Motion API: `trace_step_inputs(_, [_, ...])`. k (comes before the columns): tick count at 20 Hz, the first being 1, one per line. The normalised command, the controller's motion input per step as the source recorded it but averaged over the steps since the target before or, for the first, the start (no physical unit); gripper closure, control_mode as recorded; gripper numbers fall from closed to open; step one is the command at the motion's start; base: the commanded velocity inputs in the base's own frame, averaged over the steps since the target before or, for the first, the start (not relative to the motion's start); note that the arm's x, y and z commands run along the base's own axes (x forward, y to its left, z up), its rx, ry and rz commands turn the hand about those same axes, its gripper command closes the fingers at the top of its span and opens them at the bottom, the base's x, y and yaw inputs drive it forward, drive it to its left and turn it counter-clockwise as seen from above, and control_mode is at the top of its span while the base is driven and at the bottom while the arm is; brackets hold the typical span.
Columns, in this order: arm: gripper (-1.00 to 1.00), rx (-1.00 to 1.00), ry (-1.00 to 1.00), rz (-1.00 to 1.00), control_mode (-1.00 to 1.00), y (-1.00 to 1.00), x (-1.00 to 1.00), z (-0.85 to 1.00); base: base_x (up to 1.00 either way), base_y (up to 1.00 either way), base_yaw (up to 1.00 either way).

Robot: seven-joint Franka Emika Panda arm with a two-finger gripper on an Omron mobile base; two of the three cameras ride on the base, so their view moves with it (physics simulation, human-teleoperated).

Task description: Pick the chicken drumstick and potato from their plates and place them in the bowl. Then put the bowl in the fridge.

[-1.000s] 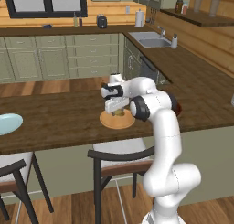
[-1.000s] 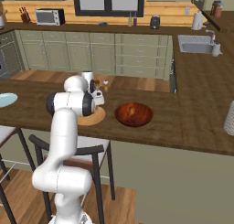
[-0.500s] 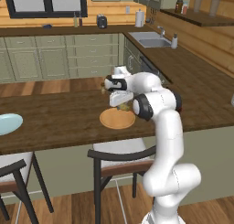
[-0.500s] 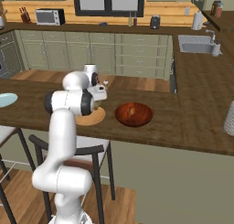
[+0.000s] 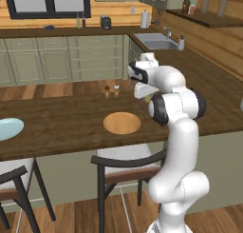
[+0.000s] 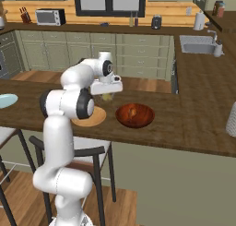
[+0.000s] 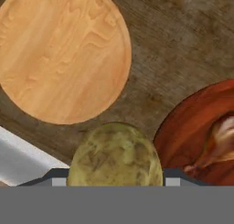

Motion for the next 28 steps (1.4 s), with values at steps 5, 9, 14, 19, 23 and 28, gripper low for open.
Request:
trace_step_inputs(5, [1.00,0.00,0.00,-0.26,-1.00,-1.00,-0.21,0.05,0.00,0.00,0.00])
trace_step_inputs(9, [1.00,0.00,0.00,-0.36,-1.00,-1.00,-0.16,-0.20,0.00,0.00,0.00])
trace_step_inputs(14, [1.00,-0.01,0.00,-0.29,-1.00,-0.73,0.15,-0.37,0.00,0.00,0.00])
trace_step_inputs(19, [1.00,0.00,0.01,-0.27,-1.00,-0.17,0.61,-0.58,0.00,0.00,0.00])
trace_step_inputs(23, [1.00,0.00,0.02,-0.26,-1.00,-0.04,0.48,-0.41,0.00,0.00,0.00])
trace_step_inputs(28, [1.00,-0.01,0.04,-0.17,-1.00,-0.27,0.09,-0.30,0.00,0.00,0.00])
